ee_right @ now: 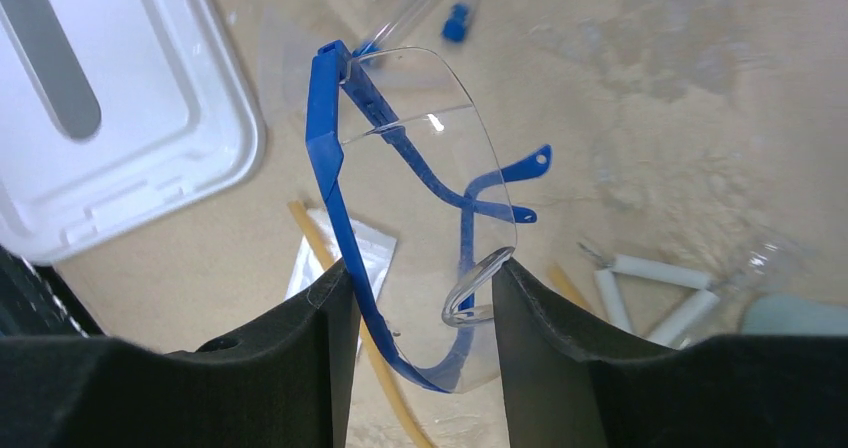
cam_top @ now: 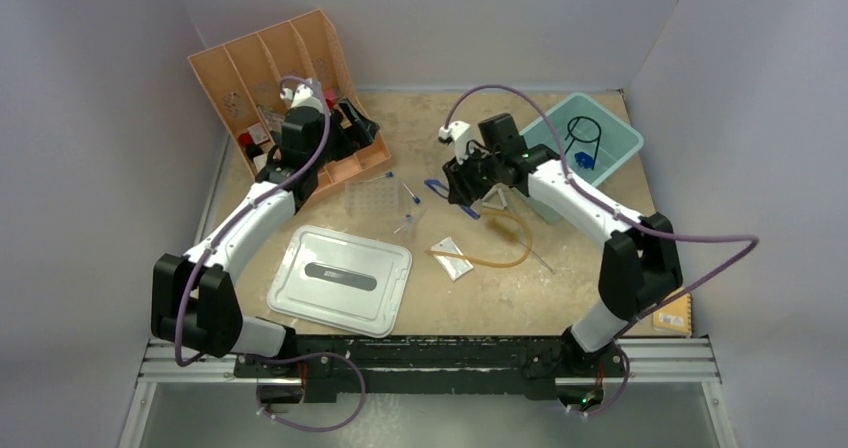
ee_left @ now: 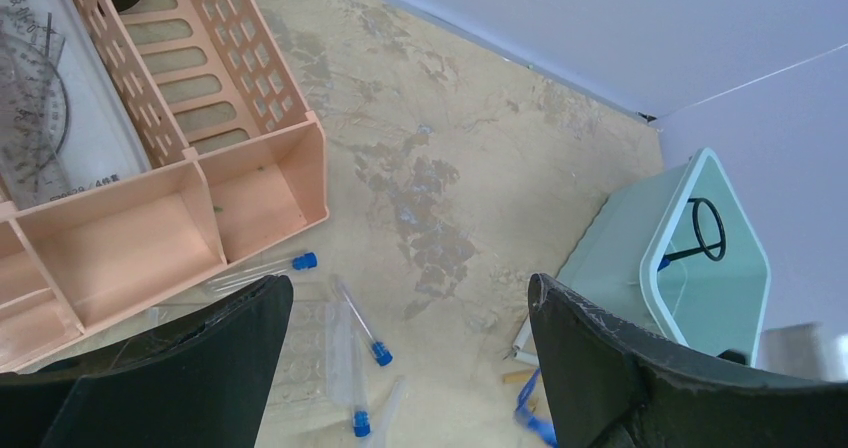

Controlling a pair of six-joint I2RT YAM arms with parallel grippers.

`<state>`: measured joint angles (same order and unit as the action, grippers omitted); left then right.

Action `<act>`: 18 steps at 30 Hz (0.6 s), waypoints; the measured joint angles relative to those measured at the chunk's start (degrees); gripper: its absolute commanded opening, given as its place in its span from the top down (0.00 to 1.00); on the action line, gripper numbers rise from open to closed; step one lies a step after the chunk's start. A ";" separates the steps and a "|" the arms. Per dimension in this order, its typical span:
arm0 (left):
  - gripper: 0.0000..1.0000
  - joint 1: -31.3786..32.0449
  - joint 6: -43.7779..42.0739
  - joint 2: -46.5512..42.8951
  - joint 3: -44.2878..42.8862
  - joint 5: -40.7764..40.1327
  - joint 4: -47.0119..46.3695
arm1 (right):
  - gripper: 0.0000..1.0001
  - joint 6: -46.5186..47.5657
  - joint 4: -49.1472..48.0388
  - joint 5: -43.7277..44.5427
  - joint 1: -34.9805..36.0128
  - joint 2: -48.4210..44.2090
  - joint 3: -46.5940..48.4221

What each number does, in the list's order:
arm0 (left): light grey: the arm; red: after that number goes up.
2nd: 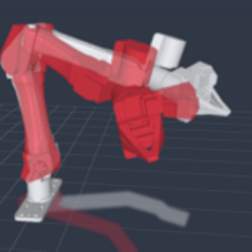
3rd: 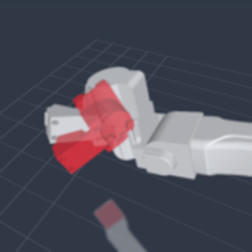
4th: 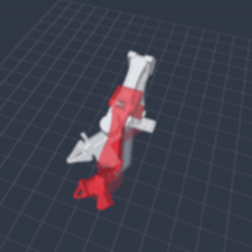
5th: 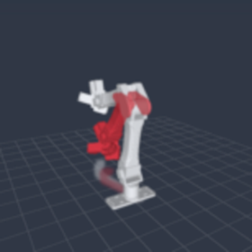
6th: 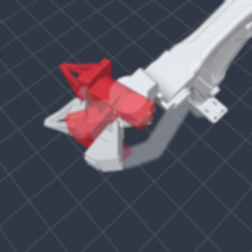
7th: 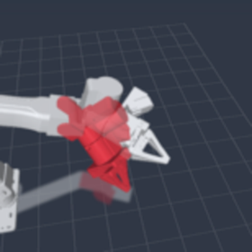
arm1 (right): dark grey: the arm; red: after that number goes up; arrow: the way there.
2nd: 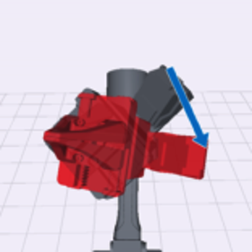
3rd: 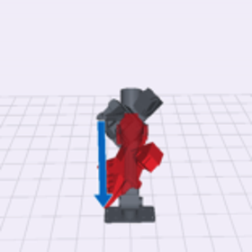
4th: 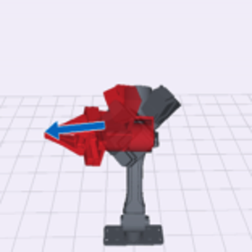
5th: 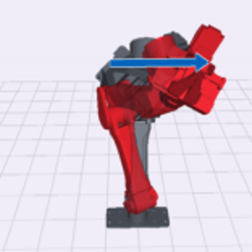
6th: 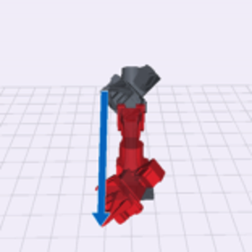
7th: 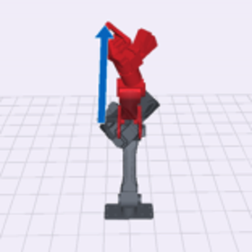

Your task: Organize the chemistry lab equipment

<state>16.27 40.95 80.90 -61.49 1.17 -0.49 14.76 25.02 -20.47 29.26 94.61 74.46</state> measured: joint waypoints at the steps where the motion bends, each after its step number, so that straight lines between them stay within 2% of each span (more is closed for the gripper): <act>1: 0.13 0.00 -0.02 -0.48 0.28 -0.09 0.00 | 0.58 -1.31 -0.94 0.02 -0.90 -1.14 -0.15; 10: 0.13 0.00 0.02 -2.16 1.88 -0.13 0.17 | 0.58 -14.75 -6.56 1.51 -10.43 -11.45 -0.33; 18: 0.13 0.00 0.22 -2.71 2.43 -0.13 0.39 | 0.58 -26.21 -4.52 8.68 -17.40 -12.57 6.34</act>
<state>16.27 41.17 78.19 -59.07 1.04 -0.10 -11.44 20.49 -11.79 11.86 82.04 80.79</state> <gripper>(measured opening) 0.873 0.495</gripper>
